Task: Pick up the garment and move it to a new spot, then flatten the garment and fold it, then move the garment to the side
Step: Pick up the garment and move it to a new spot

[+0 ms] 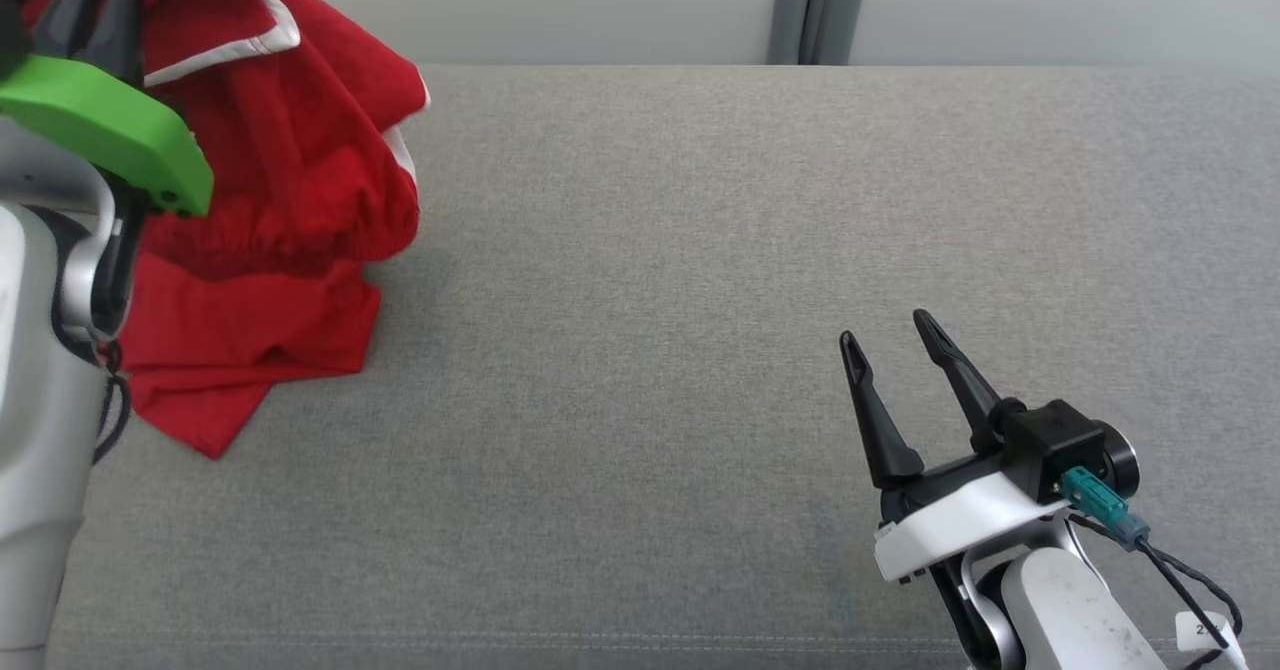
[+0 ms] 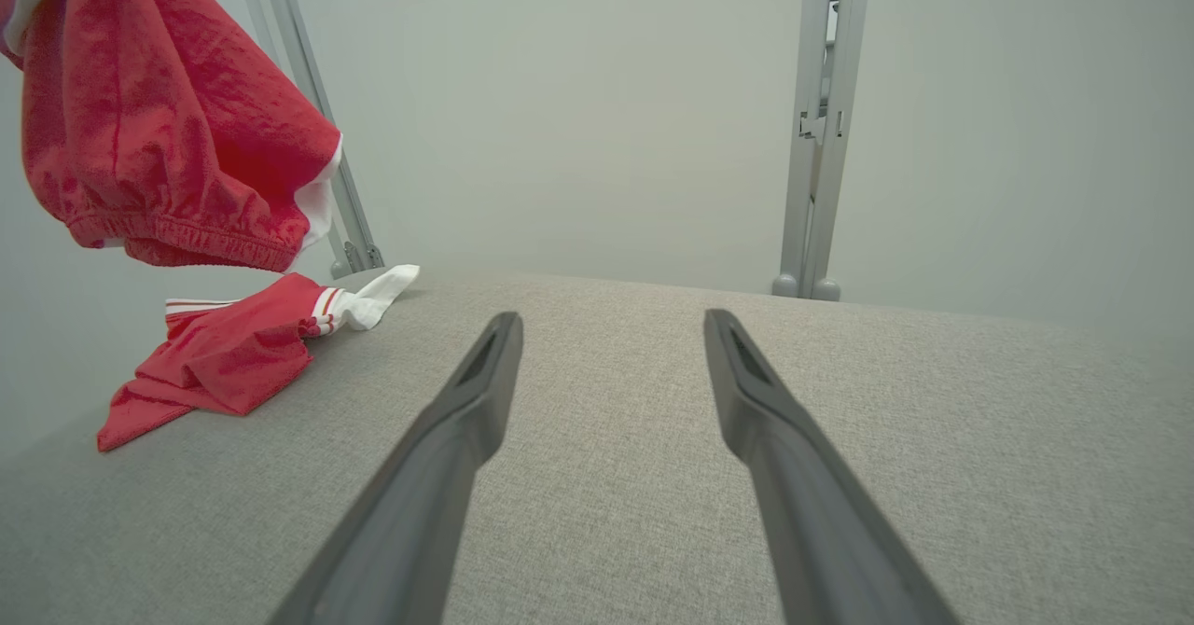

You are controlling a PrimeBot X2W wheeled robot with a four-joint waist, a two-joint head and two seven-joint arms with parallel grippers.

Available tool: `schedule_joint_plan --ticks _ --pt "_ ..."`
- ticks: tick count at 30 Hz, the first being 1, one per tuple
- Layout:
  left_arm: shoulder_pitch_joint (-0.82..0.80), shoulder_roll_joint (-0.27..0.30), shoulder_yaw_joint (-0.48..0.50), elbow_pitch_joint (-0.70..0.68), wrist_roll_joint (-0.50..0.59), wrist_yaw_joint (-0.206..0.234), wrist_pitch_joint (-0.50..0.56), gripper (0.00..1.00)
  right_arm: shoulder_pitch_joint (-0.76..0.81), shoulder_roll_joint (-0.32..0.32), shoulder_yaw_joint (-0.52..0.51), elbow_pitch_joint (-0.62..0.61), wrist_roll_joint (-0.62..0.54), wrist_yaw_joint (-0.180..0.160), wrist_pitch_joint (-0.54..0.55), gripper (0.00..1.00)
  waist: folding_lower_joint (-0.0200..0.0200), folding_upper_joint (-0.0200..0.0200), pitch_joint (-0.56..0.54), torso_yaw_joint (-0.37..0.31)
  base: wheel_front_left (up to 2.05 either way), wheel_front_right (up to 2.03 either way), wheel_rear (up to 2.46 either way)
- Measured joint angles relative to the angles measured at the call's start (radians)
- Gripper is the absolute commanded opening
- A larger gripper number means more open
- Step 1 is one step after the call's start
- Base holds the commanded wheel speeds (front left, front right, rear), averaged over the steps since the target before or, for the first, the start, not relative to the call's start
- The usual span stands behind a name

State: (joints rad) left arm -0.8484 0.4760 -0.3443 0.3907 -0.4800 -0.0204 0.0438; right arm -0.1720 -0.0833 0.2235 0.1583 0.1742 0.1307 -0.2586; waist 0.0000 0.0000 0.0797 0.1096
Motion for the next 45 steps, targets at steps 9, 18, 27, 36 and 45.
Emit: schedule_joint_plan --ticks 9,18,27,36,45 --pt "0.177 -0.039 -0.013 -0.261 -0.032 0.076 0.027 0.0 0.052 0.009 -0.006 -0.016 0.0 0.0 -0.002 1.0 0.0 0.0 -0.048 -0.09 0.0 0.0 0.0" --pt "0.294 -0.117 -0.095 -0.347 -0.04 0.123 0.062 0.0 0.064 0.017 0.001 -0.035 0.002 0.0 -0.002 1.0 0.0 0.0 -0.054 -0.213 0.0 0.0 0.0" --pt "0.302 -0.217 -0.184 -0.164 -0.043 0.1 0.067 0.0 0.046 0.024 0.008 -0.04 0.011 0.0 -0.002 1.0 0.0 0.0 -0.011 -0.331 0.0 0.0 0.0" --pt "0.204 -0.344 -0.26 0.11 -0.048 0.023 0.02 0.0 0.007 0.029 0.021 -0.044 0.017 0.0 -0.001 1.0 0.0 0.0 0.059 -0.413 0.0 0.0 0.0" --pt "0.129 -0.406 -0.318 0.295 -0.06 -0.055 -0.048 1.0 0.001 0.031 0.013 -0.04 0.02 0.0 -0.002 1.0 0.0 0.0 0.115 -0.464 0.0 0.0 0.0"
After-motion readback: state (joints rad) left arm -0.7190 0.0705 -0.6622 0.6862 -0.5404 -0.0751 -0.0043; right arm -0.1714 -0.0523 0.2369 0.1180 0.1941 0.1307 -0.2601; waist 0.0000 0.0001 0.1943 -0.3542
